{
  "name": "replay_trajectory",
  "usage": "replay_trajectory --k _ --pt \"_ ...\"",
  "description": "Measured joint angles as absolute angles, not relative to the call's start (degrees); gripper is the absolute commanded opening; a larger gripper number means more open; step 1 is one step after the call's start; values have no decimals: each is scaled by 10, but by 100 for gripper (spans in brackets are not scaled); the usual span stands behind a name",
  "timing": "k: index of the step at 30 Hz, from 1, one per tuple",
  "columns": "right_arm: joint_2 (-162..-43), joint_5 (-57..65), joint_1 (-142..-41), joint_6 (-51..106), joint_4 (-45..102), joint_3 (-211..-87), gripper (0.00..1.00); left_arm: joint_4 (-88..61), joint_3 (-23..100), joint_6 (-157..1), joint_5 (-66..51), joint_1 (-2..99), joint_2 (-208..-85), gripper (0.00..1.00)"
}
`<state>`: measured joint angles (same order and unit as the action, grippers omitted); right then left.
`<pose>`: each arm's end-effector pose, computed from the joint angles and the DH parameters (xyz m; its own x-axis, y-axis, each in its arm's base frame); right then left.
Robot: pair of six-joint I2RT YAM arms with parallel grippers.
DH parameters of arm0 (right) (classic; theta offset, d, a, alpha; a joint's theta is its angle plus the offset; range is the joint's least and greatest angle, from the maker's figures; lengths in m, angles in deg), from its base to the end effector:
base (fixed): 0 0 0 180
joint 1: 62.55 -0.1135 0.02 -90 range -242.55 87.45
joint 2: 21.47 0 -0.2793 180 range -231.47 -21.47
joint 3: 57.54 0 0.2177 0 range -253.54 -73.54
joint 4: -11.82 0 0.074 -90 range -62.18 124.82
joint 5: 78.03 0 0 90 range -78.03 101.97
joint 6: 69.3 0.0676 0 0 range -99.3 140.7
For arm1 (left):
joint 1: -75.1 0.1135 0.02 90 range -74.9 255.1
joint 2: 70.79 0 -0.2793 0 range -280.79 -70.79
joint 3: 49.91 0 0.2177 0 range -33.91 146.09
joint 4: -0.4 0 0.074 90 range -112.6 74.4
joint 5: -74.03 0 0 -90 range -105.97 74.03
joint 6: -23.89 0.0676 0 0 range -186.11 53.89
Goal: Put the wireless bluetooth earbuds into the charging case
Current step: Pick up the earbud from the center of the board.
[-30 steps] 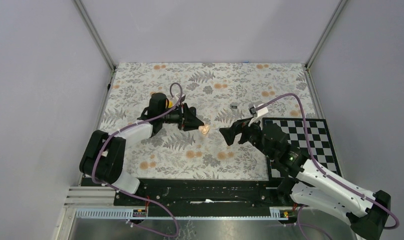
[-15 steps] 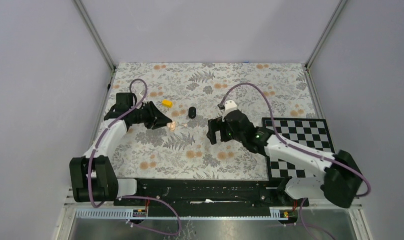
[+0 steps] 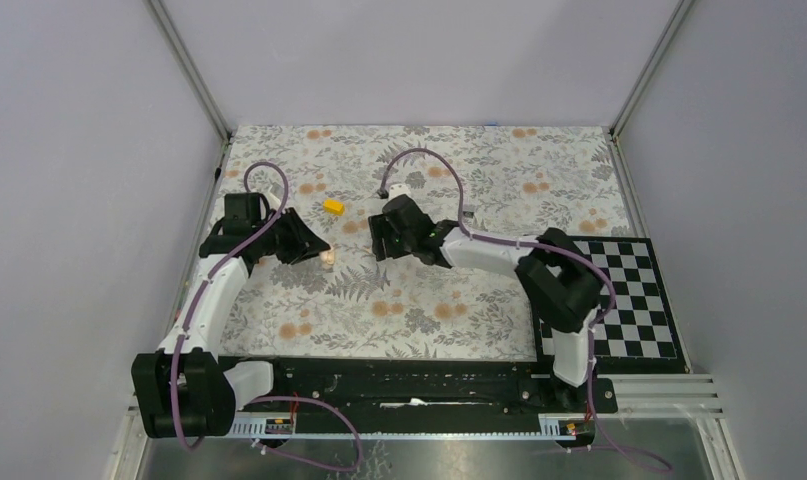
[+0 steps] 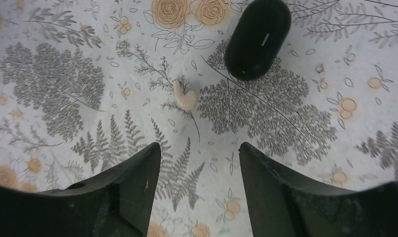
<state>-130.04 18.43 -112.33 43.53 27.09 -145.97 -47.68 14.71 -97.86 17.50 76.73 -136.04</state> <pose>0.2824 0.3222 0.2215 -0.6162 -0.1317 -0.7765 -0.4995 0.8276 0.2561 0.2078 -0.0314 0.2668 -0.8176 -0.4624 -0.3431 -0.1061 0.7066 -0.6996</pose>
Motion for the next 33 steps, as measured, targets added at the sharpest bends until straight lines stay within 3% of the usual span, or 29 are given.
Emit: replay_trajectory --k 11,24,33 --pt "-1432 186 -1128 434 271 -1567 57 -507 147 -961 129 768 -1360 0" --pt "-1486 252 -1165 395 296 -1628 48 -507 143 -961 128 769 -1357 0" --pt "-1498 289 -1170 383 306 -1645 34 -511 142 -961 129 769 -1357 0"
